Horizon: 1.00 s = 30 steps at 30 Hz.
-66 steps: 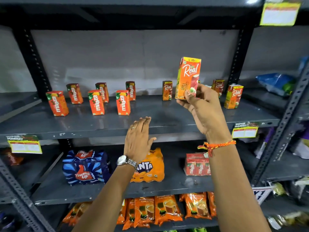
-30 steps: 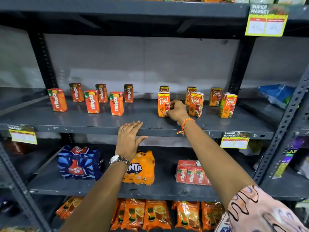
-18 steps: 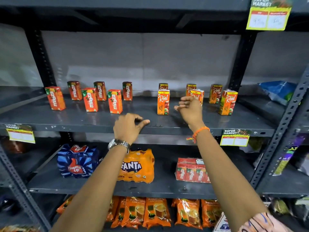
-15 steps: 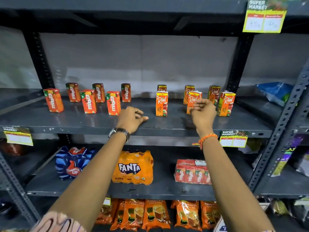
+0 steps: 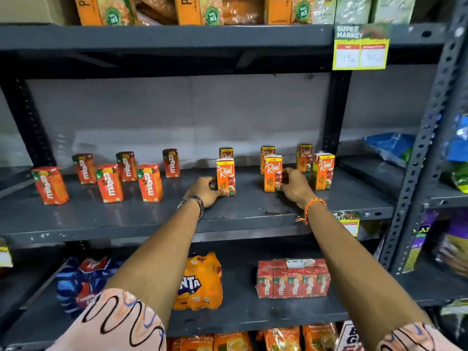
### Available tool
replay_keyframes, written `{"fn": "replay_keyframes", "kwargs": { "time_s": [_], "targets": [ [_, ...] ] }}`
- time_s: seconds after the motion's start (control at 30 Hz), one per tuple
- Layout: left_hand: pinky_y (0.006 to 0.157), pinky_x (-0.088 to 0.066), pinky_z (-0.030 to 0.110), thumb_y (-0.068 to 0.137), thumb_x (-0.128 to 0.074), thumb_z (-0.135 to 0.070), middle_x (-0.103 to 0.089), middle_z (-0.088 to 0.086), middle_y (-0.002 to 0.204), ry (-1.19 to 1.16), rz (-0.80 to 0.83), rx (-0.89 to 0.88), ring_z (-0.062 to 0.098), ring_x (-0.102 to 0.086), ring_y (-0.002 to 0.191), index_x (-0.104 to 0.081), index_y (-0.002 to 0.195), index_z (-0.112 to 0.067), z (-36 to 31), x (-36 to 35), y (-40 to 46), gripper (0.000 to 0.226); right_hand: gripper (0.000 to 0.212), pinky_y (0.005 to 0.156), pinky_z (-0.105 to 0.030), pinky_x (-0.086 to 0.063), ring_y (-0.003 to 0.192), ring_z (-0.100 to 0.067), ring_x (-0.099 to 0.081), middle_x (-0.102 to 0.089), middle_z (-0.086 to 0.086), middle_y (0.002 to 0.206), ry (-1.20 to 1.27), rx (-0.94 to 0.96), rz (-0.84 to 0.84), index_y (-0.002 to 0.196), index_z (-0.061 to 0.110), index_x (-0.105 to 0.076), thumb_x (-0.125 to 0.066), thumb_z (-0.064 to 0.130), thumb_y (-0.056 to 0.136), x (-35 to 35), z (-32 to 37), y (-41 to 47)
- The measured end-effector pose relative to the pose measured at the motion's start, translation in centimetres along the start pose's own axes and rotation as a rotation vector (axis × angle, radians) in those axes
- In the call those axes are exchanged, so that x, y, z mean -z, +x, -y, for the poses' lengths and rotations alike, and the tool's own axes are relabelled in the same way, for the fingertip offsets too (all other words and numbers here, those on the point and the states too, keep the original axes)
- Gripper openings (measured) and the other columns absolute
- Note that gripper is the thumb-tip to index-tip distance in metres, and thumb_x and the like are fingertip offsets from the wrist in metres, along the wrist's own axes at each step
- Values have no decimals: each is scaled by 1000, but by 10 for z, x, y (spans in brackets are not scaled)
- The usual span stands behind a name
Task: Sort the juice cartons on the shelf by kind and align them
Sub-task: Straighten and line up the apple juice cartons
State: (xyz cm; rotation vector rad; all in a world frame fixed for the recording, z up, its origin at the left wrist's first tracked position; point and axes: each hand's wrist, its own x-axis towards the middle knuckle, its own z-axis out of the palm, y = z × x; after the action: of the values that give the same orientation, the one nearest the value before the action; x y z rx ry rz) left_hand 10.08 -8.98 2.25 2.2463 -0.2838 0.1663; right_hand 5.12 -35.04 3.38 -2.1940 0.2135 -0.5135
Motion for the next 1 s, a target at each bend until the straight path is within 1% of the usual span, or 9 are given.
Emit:
{"fn": "replay_keyframes", "kwargs": {
  "time_s": [0.07,0.13,0.23,0.3,0.43,0.57,0.67,0.87,1.0],
  "targets": [
    [95,-49,44,74,-80,-45,-74,-4,107,13,-28,18,21,-66,101,-69,99,-31,1,0,7,31,32,105,-45,-48,116,-26,-64,-72,-11,119,-4,55,0,117,8,-68,-70,5,85,1,-3,3],
    [94,-51,44,73,-80,-48,-75,-5,107,28,-49,13,21,-67,100,-71,103,-30,1,1,8,37,25,102,-45,-50,111,-26,-67,-75,-10,112,-20,94,-48,108,9,-72,-70,6,84,2,-7,0],
    [93,-51,43,74,-79,-50,-75,-1,108,53,-51,-7,23,-67,100,-72,105,-29,-1,-1,2,38,22,97,-38,-52,109,-29,-68,-75,-13,111,-51,102,-118,106,6,-73,-69,6,84,4,-5,-12],
    [95,-50,44,74,-79,-49,-74,0,111,53,-48,-17,23,-66,103,-72,109,-27,-3,-1,-4,43,23,95,-34,-52,108,-30,-68,-75,-14,111,-67,93,-127,108,4,-73,-69,7,85,6,-2,-19],
    [98,-49,44,72,-81,-48,-73,-1,114,46,-51,-14,21,-65,106,-70,114,-24,-3,-2,-6,49,24,95,-31,-49,108,-29,-68,-74,-14,113,-65,41,-116,111,4,-72,-68,9,88,7,-3,-22],
    [92,-50,38,73,-81,-47,-74,-1,110,64,-75,-20,20,-66,102,-72,112,-24,-8,-4,-10,46,27,97,-34,-50,110,-30,-67,-73,-15,114,-69,25,-117,113,4,-72,-69,13,88,8,-2,-22],
    [89,-49,35,75,-79,-46,-73,0,114,75,-68,-32,21,-65,105,-72,115,-23,-9,-3,-11,46,29,97,-34,-50,111,-29,-66,-72,-15,116,-61,21,-111,116,3,-71,-69,13,89,8,-2,-23],
    [87,-46,36,77,-78,-45,-73,1,115,67,-56,-20,21,-65,103,-72,114,-21,-8,-4,-11,44,34,100,-38,-49,115,-31,-64,-70,-16,121,-55,2,-109,121,2,-67,-69,15,89,9,0,-23],
    [88,-46,36,78,-77,-45,-72,1,116,76,-62,-14,22,-64,105,-71,115,-20,-10,-5,-12,45,36,98,-38,-50,115,-31,-65,-70,-15,121,-49,9,-113,122,2,-67,-69,16,89,8,-1,-23]
  ]
}}
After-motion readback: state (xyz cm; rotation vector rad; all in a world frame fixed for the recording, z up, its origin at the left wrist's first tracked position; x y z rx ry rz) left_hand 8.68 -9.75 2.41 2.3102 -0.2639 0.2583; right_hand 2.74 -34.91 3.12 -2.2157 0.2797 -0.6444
